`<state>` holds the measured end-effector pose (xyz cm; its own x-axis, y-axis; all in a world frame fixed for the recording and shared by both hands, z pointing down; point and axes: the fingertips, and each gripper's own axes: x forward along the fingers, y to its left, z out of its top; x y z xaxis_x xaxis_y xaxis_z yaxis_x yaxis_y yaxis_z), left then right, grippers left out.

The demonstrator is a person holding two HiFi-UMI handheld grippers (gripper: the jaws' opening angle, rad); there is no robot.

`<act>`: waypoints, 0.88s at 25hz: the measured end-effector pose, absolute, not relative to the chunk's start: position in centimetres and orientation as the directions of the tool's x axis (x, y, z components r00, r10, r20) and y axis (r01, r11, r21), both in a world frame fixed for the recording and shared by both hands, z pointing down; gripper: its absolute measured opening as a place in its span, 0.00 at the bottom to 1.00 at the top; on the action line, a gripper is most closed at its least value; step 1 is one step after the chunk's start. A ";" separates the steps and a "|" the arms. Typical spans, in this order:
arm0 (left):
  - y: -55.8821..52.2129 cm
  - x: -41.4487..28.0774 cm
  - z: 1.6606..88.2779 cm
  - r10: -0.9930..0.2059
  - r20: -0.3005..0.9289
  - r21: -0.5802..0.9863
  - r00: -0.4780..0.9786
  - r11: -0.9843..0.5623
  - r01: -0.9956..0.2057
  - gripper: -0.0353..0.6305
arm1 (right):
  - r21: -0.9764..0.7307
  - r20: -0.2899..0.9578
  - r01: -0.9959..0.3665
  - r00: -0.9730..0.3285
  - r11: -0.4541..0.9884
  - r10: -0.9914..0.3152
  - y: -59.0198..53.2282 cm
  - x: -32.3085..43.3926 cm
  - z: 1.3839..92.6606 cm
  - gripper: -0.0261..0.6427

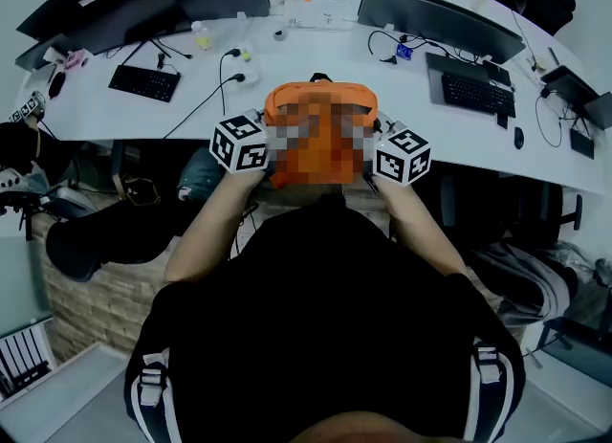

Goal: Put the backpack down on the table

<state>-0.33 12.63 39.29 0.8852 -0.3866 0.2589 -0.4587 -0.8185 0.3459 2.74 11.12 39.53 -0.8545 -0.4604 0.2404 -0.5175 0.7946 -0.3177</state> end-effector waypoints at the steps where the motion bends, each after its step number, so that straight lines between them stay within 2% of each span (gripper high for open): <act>1: 12.2 -0.2 39.4 -0.386 0.259 0.347 0.886 -0.819 -0.458 0.12 | -0.316 0.240 -0.519 -0.854 0.794 -0.463 10.7 2.9 39.7 0.13; 22: 5.4 0.5 42.0 -0.379 0.280 0.395 0.882 -0.792 -0.466 0.12 | -0.333 0.278 -0.525 -0.848 0.783 -0.451 3.6 3.6 42.8 0.13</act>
